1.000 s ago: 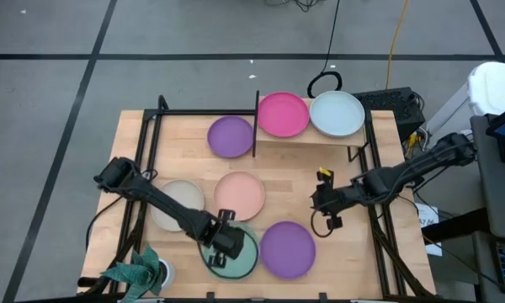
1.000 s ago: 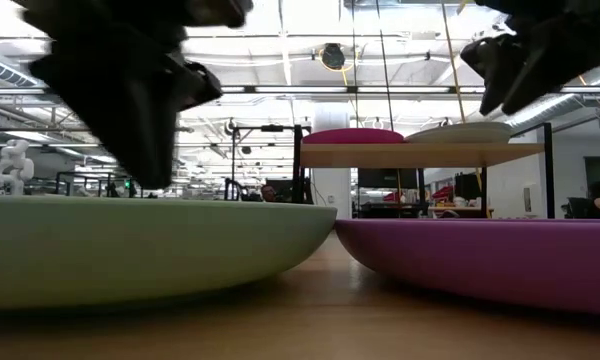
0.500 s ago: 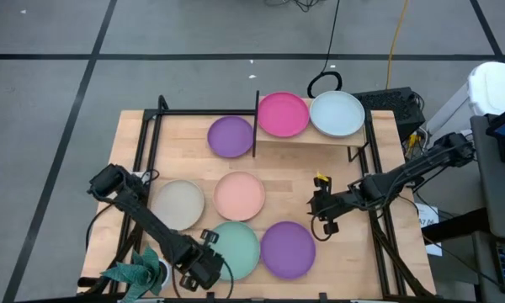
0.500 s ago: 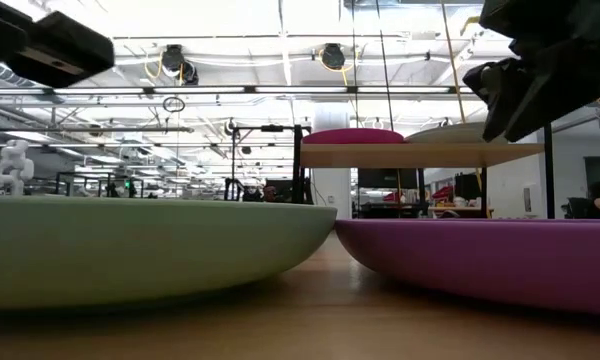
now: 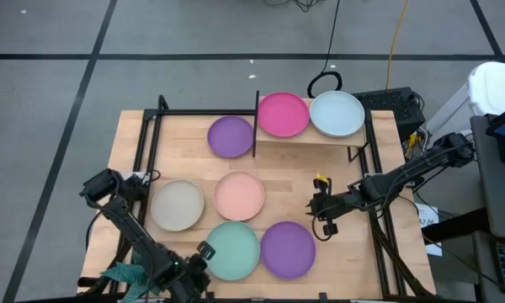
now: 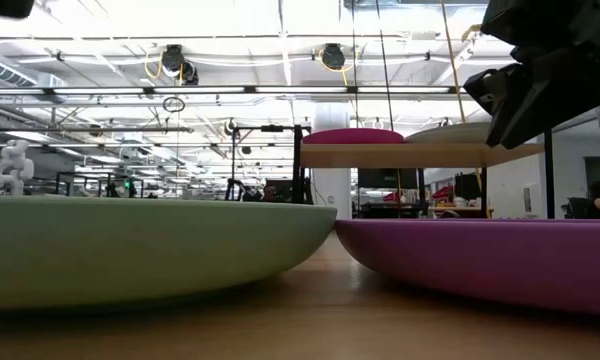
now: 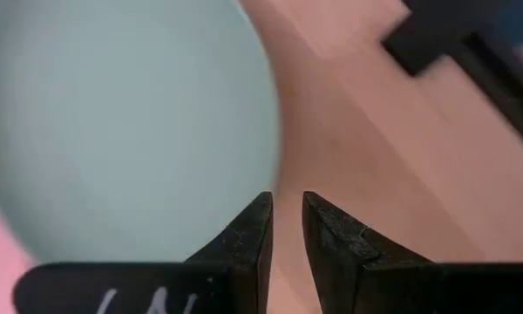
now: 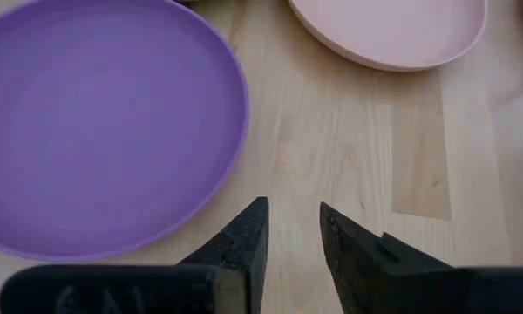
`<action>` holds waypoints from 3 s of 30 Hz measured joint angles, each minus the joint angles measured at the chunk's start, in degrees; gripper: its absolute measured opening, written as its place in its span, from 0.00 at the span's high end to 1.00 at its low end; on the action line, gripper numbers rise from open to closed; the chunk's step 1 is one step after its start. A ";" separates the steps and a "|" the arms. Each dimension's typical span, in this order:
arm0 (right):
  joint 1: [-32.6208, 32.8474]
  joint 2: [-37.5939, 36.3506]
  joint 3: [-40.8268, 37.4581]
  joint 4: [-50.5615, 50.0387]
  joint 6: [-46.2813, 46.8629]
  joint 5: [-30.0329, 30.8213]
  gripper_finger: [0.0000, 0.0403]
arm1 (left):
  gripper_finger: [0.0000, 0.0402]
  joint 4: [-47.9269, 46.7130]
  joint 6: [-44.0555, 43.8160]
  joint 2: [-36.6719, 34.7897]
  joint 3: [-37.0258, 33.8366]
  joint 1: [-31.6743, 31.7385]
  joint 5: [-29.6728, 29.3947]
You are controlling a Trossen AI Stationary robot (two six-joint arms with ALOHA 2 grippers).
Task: Place and stack plates onto a shelf
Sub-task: Stack the green plate on top of the pink plate on the shelf
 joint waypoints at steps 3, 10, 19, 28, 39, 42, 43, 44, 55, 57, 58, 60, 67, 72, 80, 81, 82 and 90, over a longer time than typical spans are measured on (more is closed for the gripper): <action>0.00 0.00 0.00 0.08 -0.01 0.00 0.79 | 0.78 1.32 4.17 0.62 0.02 -0.91 -2.39; 0.00 0.00 0.01 0.34 0.00 0.00 0.79 | 0.66 3.84 7.91 0.67 -2.30 -0.15 -2.76; 0.00 0.00 0.01 0.30 0.14 0.01 0.79 | 0.64 8.99 13.11 0.67 -6.51 1.14 -0.45; 0.00 0.00 0.01 0.29 0.01 0.02 0.79 | 0.80 9.77 17.38 0.67 -8.11 1.47 -0.92; 0.00 0.00 0.03 0.30 -0.01 0.02 0.79 | 0.97 12.18 18.50 -0.34 -9.52 1.36 -2.90; 0.00 0.00 0.04 0.30 -0.01 0.03 0.79 | 0.97 12.31 19.72 -1.01 -8.13 1.36 -4.16; 0.00 0.00 0.06 0.28 -0.01 0.09 0.79 | 0.97 12.21 20.79 -1.19 -7.59 1.36 -4.37; 0.00 0.00 0.06 0.26 -0.05 0.13 0.79 | 0.97 11.83 21.81 -1.35 -7.15 1.37 -5.01; 0.00 -0.02 0.08 -0.82 1.02 0.09 0.79 | 0.98 3.51 27.41 -1.61 2.48 6.16 -8.66; 0.00 -0.04 0.08 -1.50 2.12 0.07 0.79 | 0.98 1.04 27.89 -1.61 4.41 7.51 -8.94; 0.00 -0.04 0.08 -1.97 2.66 0.07 0.79 | 0.98 0.29 28.55 -1.66 5.20 8.26 -9.06; 0.00 -0.04 0.08 -2.80 3.46 0.05 0.79 | 0.98 -1.27 30.38 -1.69 6.58 9.85 -9.21; 0.03 -1.27 0.10 -4.43 9.61 -4.24 0.79 | 0.98 -2.75 41.93 -1.69 9.70 16.63 -10.37; 2.12 -3.56 0.10 -9.21 15.19 -3.92 0.79 | 0.98 -2.79 49.57 -1.69 12.61 23.28 -12.02; 5.43 -5.65 0.10 -13.88 20.90 0.61 0.79 | 0.98 -2.29 57.84 -1.67 20.77 34.02 -14.39; 5.69 -5.73 0.10 -13.88 21.26 0.64 0.79 | 0.98 -2.30 58.05 -1.67 21.73 35.41 -14.41; 5.99 -5.77 0.10 -13.84 21.67 1.11 0.79 | 0.98 -2.25 58.32 -1.67 22.71 36.81 -14.43; 7.13 -5.75 0.10 -13.03 22.07 4.98 0.79 | 0.98 4.40 59.88 -1.68 25.66 47.90 -14.25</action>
